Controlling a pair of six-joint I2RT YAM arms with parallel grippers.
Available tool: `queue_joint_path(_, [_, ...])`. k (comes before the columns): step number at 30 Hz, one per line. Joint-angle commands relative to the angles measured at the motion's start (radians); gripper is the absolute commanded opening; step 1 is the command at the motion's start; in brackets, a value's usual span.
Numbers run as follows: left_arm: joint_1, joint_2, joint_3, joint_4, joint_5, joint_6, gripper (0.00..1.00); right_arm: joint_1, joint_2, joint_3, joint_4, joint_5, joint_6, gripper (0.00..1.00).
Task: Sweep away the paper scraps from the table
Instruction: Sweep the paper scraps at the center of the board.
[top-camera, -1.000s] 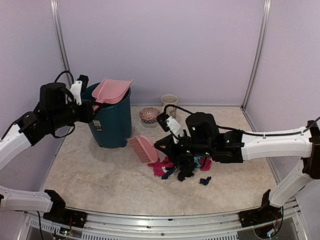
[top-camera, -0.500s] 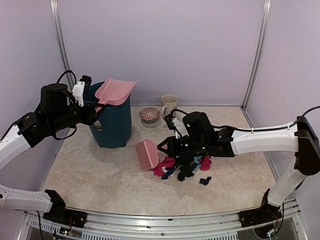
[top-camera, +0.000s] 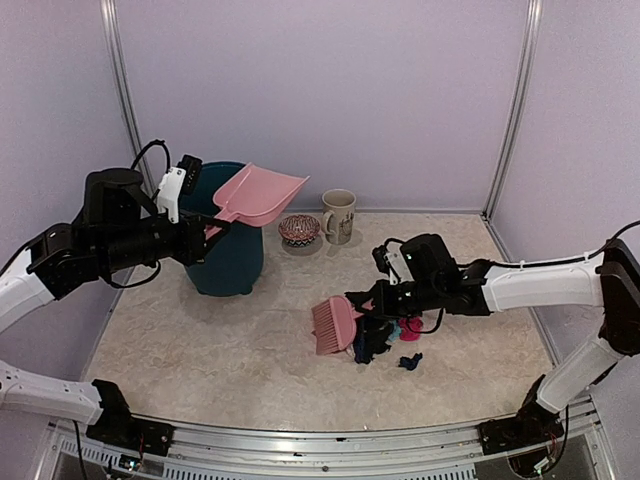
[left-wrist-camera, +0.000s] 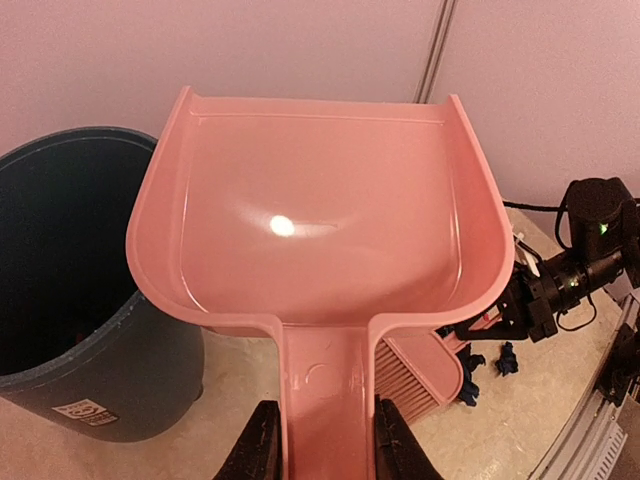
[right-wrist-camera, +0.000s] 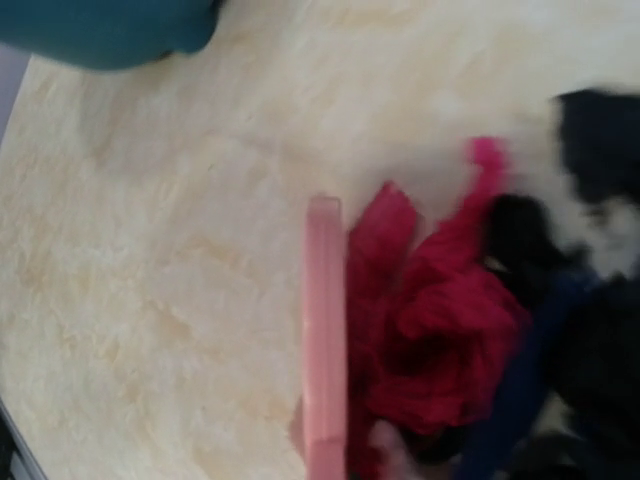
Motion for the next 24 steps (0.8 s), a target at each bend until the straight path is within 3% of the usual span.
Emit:
queue_joint_path(1, [-0.058,0.005,0.006,-0.002,0.016,-0.037,0.00,-0.054,-0.108,-0.045,-0.067,0.028,-0.019,0.00])
queue_joint_path(14, [-0.267,0.079,-0.053,-0.024,-0.048,-0.088,0.00,-0.116,-0.333,-0.001,-0.209,0.027,-0.134,0.00])
queue_joint_path(24, [-0.307,0.126,-0.101,-0.086,-0.046,-0.199,0.00,-0.118,-0.488,0.113,-0.341,0.244,-0.274,0.00])
